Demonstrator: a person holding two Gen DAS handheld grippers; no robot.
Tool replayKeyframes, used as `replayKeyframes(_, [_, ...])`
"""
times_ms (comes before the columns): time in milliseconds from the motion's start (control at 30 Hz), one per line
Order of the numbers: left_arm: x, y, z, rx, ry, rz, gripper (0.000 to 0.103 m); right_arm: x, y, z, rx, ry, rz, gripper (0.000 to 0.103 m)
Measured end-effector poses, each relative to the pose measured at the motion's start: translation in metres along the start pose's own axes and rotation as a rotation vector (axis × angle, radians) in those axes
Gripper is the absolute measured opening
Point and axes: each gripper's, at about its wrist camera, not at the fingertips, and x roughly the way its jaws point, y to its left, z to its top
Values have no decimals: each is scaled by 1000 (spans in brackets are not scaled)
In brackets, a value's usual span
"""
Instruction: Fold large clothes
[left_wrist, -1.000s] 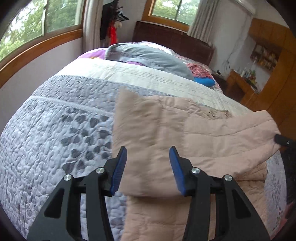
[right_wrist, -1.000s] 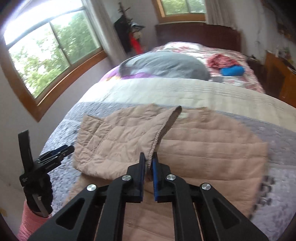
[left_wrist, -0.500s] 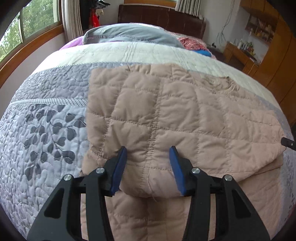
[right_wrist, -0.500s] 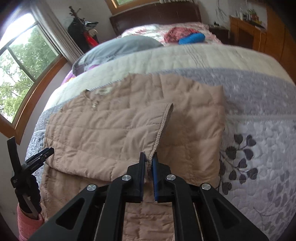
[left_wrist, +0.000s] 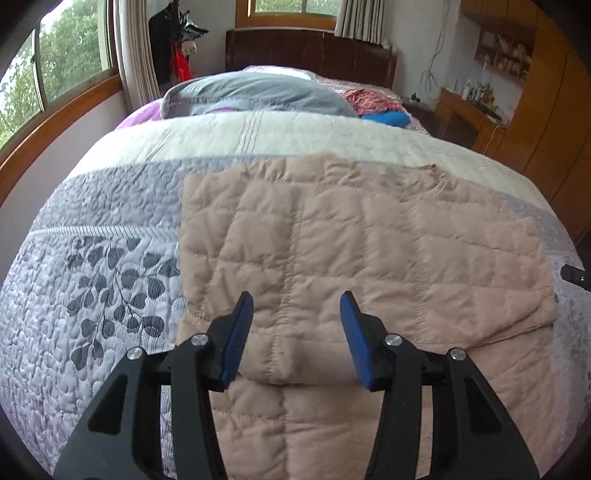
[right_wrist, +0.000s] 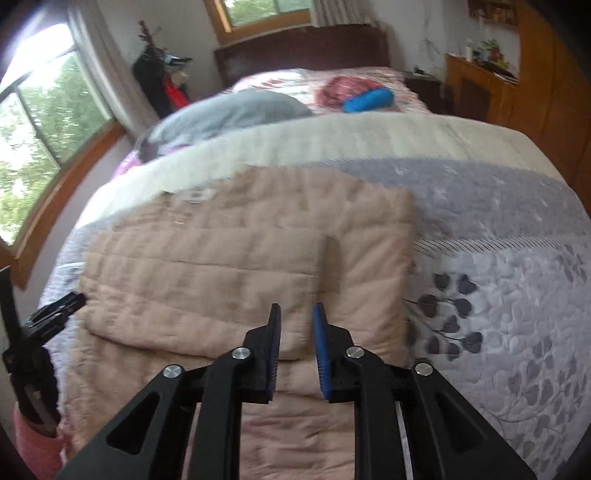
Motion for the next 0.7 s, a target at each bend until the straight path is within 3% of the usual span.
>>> replayKeyframes(100, [-3, -20, 3, 24, 12, -21, 51, 4, 23, 0, -42, 37, 49, 19])
replayKeyframes(233, [14, -34, -3, 43, 32, 5, 51, 30, 38, 1, -54, 71, 30, 19])
replayKeyframes(433, [49, -26, -8, 13, 74, 12, 52, 68, 29, -2, -16, 122, 5, 17])
replayKeyframes(700, [60, -29, -17, 47, 52, 21, 53, 97, 24, -13, -20, 139, 7, 14])
